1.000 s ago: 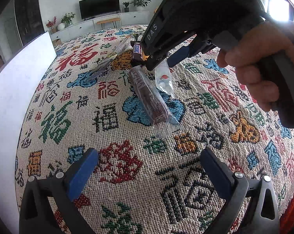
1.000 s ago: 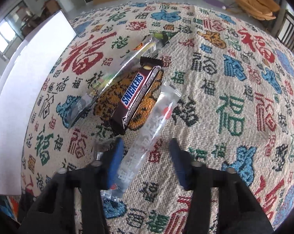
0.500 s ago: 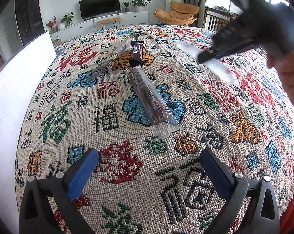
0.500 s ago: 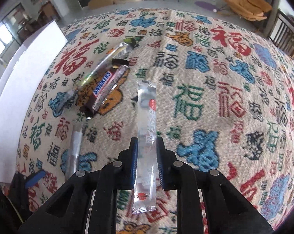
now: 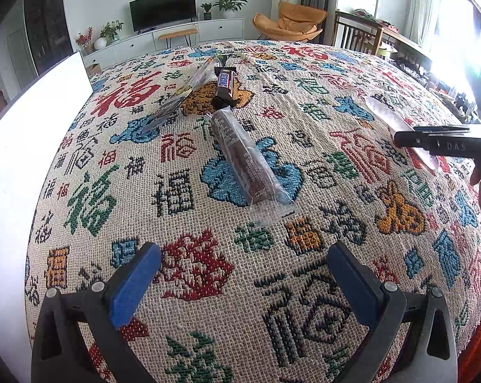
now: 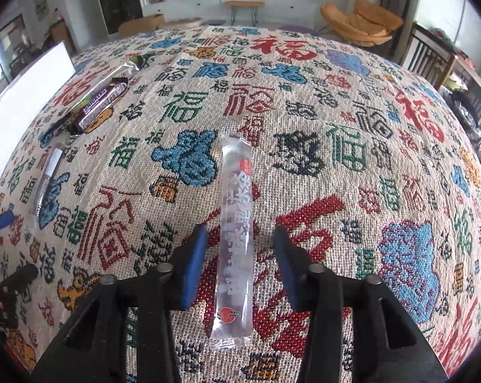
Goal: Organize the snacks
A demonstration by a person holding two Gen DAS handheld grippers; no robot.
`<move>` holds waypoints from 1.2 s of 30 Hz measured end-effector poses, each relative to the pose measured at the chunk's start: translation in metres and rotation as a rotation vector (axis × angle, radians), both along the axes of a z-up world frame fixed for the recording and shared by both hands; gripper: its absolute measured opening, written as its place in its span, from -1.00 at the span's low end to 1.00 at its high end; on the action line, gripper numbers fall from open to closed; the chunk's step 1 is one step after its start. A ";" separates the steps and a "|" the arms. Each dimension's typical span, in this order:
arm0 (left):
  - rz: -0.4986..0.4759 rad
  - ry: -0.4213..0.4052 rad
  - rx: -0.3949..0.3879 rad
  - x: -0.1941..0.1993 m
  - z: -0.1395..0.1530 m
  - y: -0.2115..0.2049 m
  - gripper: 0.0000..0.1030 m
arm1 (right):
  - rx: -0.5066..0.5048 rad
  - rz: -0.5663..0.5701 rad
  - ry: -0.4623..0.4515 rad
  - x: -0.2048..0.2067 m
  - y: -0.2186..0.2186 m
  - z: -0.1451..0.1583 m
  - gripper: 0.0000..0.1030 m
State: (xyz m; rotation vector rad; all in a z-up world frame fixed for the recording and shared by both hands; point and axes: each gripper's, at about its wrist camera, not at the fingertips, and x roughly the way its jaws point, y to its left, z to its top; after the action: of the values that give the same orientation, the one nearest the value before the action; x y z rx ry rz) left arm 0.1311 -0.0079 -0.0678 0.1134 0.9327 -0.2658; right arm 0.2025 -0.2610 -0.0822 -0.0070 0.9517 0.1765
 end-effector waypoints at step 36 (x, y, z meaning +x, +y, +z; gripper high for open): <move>0.000 0.001 0.001 0.000 0.000 0.000 1.00 | 0.017 -0.059 -0.108 -0.011 -0.007 -0.009 0.54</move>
State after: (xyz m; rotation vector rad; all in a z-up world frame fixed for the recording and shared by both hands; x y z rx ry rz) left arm 0.1311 -0.0081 -0.0680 0.1142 0.9339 -0.2658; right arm 0.1914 -0.2682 -0.0913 0.0271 0.8413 0.1287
